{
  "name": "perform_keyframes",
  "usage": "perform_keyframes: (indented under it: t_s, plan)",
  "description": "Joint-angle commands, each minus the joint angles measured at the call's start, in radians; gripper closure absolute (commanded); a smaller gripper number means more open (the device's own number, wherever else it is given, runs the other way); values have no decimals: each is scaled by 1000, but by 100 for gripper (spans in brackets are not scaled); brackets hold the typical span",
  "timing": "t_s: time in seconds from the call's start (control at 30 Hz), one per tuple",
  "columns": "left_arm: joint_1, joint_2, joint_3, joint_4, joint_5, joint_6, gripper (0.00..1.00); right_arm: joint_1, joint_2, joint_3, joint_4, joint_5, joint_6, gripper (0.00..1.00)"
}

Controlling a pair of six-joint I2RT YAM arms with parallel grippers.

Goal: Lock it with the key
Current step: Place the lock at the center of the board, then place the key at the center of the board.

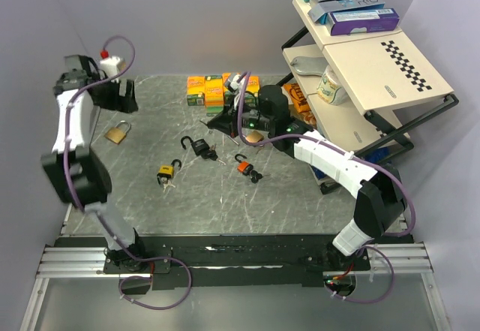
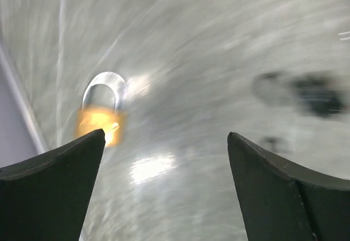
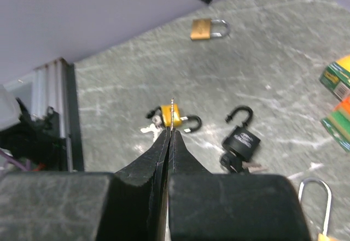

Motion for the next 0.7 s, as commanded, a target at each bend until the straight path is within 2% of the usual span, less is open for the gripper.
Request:
perform_keyframes:
  t_s: [0.0,0.1,0.23,0.33,0.43,0.57,0.67]
  plan:
    - [-13,-319,-135,-32,611,-9,3,-5,-3,57,123,-82,119,100]
    - [-53,-451,-284,44,822,-59,11,-5,5,61,160,-123,161,100]
    - [-242,-609,-450,270,839,-191,20,1,5,50,182,-198,179,100]
    - [-324,-690,-560,406,878,-301,24,11,-8,40,186,-235,170,100]
    - [-346,-689,-564,332,901,-256,29,25,-27,24,194,-266,156,100]
    - [-378,-686,-533,224,885,-112,34,36,-46,6,188,-295,132,100]
    - [-384,-686,-539,229,908,-119,39,39,-55,-3,190,-301,130,100]
